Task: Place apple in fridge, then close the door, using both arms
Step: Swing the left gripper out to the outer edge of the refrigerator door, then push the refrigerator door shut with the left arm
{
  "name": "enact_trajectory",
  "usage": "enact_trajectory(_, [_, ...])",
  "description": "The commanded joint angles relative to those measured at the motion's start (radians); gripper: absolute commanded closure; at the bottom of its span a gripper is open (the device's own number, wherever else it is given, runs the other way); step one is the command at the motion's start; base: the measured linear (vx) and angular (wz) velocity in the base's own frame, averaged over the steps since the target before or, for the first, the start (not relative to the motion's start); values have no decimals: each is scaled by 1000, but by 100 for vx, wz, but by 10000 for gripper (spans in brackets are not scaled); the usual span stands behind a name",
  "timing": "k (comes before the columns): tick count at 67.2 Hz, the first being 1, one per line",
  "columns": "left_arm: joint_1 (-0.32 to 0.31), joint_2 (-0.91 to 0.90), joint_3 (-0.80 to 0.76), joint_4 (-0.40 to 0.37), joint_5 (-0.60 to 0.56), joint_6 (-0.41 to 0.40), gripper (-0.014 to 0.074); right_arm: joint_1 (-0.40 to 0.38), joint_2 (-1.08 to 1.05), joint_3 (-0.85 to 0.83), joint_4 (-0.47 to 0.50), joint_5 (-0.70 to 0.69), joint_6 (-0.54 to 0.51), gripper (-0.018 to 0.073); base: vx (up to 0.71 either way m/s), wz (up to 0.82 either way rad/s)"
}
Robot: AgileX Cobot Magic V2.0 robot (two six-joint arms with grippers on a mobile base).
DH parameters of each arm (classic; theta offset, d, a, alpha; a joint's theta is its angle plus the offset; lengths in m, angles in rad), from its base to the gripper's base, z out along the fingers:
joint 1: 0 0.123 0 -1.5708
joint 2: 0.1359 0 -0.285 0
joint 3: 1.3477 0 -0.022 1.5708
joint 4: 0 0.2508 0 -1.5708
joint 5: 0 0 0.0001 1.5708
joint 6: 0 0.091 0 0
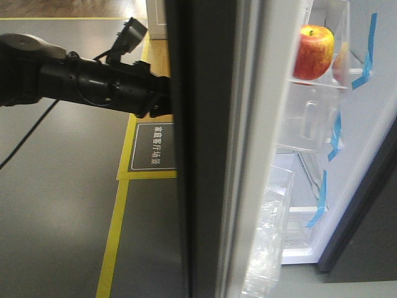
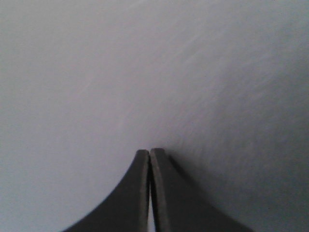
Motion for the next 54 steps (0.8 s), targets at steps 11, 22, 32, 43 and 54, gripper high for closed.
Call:
enact_trajectory(11, [-144, -54, -32, -118, -107, 80, 603, -8, 13, -22, 35, -38, -8, 35, 0, 0])
enact_trajectory(22, [-236, -49, -32, -118, -227, 92, 603, -8, 13, -22, 35, -38, -8, 35, 0, 0])
enact_trajectory(32, [-305, -42, -32, -112, -295, 128, 603, -8, 13, -22, 35, -38, -8, 35, 0, 0])
enact_trajectory(43, [-319, -42, -32, -77, -285, 139, 603, -8, 13, -22, 35, -38, -8, 35, 0, 0])
enact_trajectory(54, [-319, -52, -32, 116, -276, 14, 603, -8, 13, -22, 35, -38, -8, 35, 0, 0])
